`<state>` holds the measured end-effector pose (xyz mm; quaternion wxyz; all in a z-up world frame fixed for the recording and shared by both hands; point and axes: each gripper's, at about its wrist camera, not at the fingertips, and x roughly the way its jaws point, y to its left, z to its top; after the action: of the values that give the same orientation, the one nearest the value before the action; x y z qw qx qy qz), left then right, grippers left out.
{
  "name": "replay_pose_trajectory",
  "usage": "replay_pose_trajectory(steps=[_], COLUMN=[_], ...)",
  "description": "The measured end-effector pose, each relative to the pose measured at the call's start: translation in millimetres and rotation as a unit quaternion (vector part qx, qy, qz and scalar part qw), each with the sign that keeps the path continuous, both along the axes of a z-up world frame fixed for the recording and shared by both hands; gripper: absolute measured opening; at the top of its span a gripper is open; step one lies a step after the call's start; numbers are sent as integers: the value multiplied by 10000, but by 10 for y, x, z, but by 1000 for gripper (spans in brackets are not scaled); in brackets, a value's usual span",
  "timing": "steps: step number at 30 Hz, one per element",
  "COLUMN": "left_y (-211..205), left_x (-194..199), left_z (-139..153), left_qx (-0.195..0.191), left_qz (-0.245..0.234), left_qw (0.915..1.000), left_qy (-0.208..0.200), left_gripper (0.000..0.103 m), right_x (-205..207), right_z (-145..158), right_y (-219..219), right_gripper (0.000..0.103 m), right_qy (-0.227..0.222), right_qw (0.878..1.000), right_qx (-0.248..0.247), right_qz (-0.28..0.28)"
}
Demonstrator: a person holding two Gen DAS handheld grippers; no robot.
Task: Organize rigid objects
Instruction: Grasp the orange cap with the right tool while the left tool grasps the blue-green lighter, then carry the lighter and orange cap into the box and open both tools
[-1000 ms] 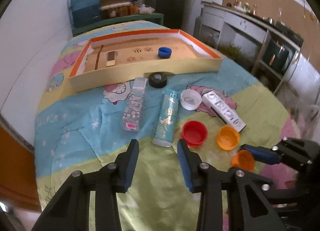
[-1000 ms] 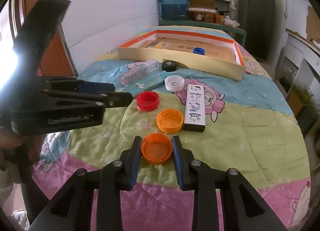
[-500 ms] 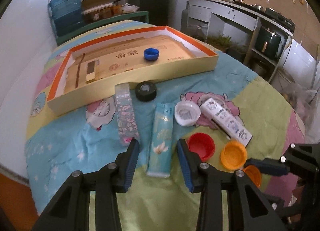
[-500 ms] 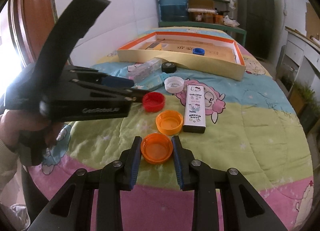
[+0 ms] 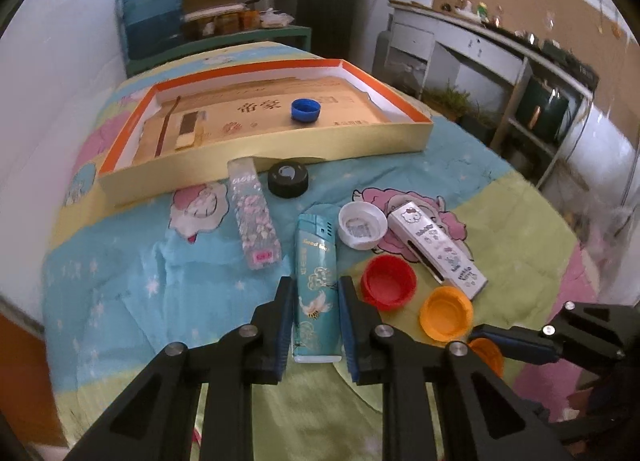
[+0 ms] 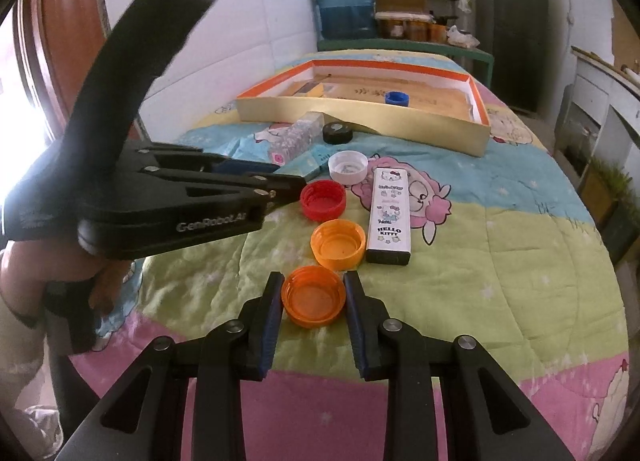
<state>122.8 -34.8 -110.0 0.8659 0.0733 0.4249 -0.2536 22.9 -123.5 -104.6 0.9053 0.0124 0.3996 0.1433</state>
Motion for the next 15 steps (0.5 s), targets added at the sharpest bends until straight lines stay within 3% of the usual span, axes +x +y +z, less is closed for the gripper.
replay_pose_trajectory(steps=[9, 15], left_y=[283, 351], left_x=[-296, -536], left_z=[189, 461], left_qx=[-680, -785], left_qz=[499, 843], left_qw=[9964, 9926], left_qy=[-61, -392], left_gripper=[22, 22], right_x=[-117, -257], right_z=[157, 457], right_y=[-84, -124], right_gripper=[30, 30], right_qy=[-34, -368], right_qw=[9998, 9992], right_qx=[147, 18], right_qz=[-140, -154])
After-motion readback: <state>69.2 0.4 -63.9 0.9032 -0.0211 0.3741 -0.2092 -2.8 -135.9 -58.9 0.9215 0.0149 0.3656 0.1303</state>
